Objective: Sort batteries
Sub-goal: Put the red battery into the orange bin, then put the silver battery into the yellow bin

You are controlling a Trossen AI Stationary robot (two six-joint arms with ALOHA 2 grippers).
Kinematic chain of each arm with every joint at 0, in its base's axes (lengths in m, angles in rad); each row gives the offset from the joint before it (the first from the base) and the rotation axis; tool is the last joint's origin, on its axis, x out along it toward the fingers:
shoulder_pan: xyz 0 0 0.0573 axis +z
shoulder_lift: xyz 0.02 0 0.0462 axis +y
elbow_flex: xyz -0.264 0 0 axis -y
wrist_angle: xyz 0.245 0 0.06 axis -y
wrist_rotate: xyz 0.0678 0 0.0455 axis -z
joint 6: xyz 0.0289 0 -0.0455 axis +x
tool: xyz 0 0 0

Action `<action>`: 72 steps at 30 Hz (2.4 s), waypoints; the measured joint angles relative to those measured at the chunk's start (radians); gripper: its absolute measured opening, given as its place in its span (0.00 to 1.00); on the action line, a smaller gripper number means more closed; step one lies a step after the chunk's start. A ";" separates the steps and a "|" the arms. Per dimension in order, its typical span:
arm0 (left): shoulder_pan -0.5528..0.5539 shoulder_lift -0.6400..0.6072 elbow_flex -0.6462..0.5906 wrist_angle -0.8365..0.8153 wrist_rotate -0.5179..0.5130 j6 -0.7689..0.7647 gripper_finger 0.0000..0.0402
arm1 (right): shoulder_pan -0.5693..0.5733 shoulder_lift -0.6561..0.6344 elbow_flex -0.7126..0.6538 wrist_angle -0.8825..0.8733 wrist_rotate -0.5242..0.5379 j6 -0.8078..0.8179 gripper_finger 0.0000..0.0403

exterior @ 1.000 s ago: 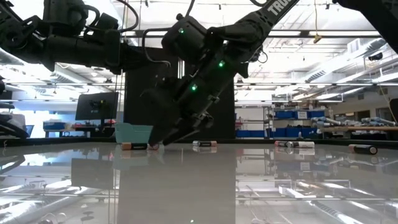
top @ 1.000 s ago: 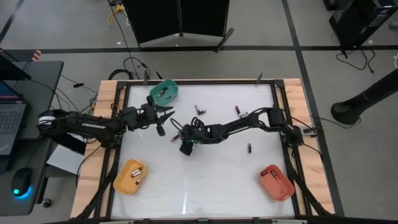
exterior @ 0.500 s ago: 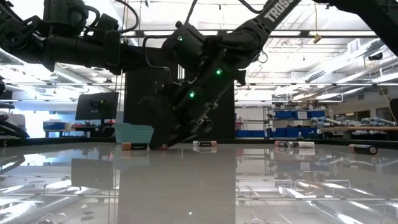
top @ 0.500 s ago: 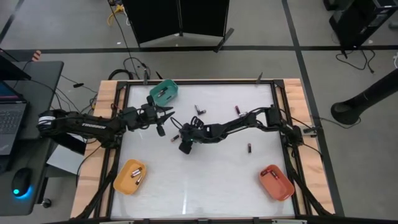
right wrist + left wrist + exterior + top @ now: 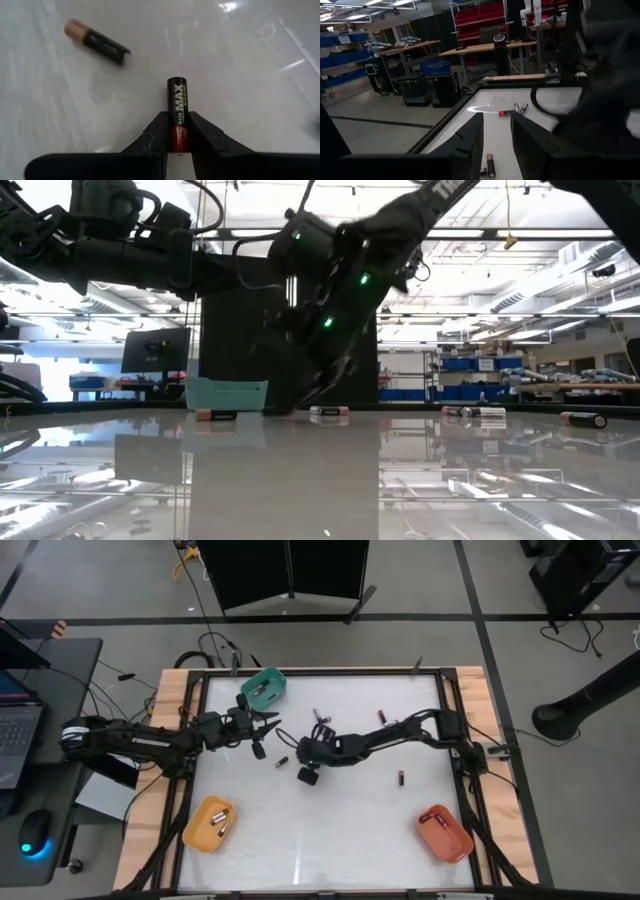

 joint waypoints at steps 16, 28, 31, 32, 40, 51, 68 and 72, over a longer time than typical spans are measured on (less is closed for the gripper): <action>0.000 0.000 0.000 -0.006 0.000 0.000 0.26 | 0.210 -0.447 0.004 -0.769 -0.242 0.387 0.15; 0.000 0.000 0.000 -0.007 0.000 0.000 0.26 | 0.458 -0.517 -0.058 -1.142 -0.625 0.765 0.15; 0.000 0.000 0.000 -0.008 0.000 0.000 0.26 | 0.527 -0.565 -0.117 -1.124 -0.698 0.891 0.15; 0.000 0.000 0.000 -0.010 0.000 0.000 0.26 | 0.549 -0.583 -0.137 -1.107 -0.703 0.932 0.15; 0.000 0.000 0.000 -0.014 -0.001 0.000 0.26 | 0.702 -0.716 -0.367 -0.918 -0.653 1.223 0.15; 0.000 0.000 0.000 -0.014 -0.001 0.000 0.26 | 0.779 -0.713 -0.633 -0.613 -0.594 1.369 0.15; 0.000 0.000 0.000 -0.014 -0.006 0.004 0.26 | 0.740 -0.700 -0.667 -0.545 -0.747 1.373 0.42; 0.000 0.000 0.000 -0.014 -0.006 0.004 0.26 | 0.721 -0.728 -0.610 -0.607 -0.779 1.319 0.48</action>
